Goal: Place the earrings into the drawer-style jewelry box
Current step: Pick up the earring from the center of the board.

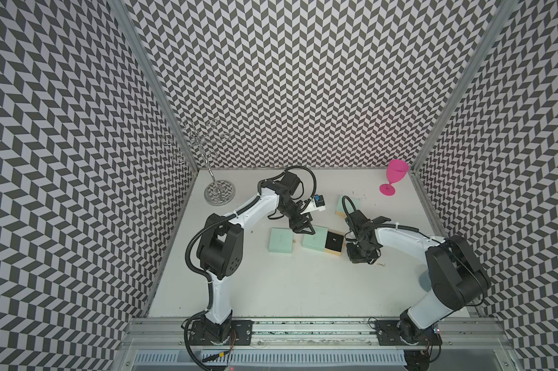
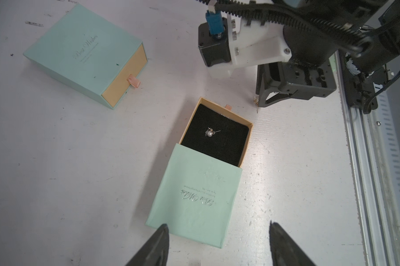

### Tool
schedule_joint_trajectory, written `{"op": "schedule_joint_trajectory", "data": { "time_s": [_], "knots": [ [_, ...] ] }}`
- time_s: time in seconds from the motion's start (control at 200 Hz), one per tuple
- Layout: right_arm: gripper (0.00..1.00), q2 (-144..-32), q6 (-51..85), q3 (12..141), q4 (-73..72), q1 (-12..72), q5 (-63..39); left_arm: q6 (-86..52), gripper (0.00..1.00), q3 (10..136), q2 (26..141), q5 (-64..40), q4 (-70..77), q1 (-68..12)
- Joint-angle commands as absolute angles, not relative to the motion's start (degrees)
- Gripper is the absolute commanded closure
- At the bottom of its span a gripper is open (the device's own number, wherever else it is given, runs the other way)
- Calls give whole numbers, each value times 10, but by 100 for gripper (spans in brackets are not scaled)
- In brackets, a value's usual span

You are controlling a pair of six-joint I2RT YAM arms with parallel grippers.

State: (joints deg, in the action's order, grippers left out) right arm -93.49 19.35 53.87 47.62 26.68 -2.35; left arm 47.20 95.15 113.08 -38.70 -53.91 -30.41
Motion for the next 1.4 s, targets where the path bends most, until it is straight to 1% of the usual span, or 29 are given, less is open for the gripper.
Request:
{"op": "schedule_joint_trajectory", "data": {
  "time_s": [0.0, 0.18, 0.401, 0.621, 1.117, 1.392],
  "knots": [
    [77, -944, 187, 550, 469, 270, -5, 476, 30, 947, 1105, -394, -535, -308],
    [78, -950, 184, 546, 463, 271, -7, 476, 30, 947, 1107, -393, -534, -307],
    [85, -951, 185, 545, 457, 270, -15, 476, 30, 949, 1107, -393, -535, -307],
    [88, -933, 184, 554, 468, 270, -8, 477, 30, 949, 1107, -392, -534, -307],
    [90, -909, 184, 581, 495, 270, -7, 476, 30, 949, 1105, -392, -533, -308],
    [90, -896, 176, 635, 527, 271, -22, 476, 30, 942, 1106, -393, -528, -308]
  ]
}}
